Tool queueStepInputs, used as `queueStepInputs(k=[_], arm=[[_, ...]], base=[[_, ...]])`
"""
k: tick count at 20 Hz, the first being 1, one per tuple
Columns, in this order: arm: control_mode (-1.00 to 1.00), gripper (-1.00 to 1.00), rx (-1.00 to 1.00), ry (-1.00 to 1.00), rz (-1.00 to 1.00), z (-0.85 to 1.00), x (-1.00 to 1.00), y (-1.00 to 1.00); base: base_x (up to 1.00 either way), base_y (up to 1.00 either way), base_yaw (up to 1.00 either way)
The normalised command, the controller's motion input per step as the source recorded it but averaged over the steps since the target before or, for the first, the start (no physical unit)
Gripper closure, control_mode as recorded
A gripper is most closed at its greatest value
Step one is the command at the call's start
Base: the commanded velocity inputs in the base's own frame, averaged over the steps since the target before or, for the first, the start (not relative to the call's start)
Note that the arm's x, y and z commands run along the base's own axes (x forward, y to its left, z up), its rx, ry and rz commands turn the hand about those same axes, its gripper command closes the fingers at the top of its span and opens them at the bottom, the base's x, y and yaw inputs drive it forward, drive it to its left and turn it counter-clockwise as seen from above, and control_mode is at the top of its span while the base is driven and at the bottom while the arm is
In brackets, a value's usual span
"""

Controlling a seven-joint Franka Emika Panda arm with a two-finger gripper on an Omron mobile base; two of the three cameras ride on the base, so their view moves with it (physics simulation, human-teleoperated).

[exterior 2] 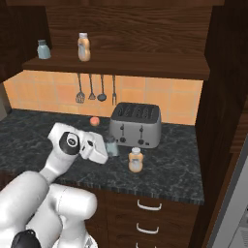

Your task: Put the shaker and condiment bottle from the counter next to their counterparts in the cabinet.

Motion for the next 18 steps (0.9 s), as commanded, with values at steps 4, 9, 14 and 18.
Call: queueStepInputs(k=[4, 9, 14, 18], arm=[[-1.00, 1.00, -0.12, 0.00, 0.29, 0.80, -0.44, 0.00], [-1.00, 1.00, -0.07, 0.00, 0.32, 0.86, -0.36, 0.00], [-1.00, 1.00, -0.01, 0.00, 0.45, 0.81, -0.07, 0.06], [-1.00, 1.00, -0.01, 0.00, 0.47, 0.72, -0.24, 0.23]], base=[[0.00, 0.00, 0.00], [0.00, 0.00, 0.00], [0.00, 0.00, 0.00], [0.00, 0.00, 0.00]])
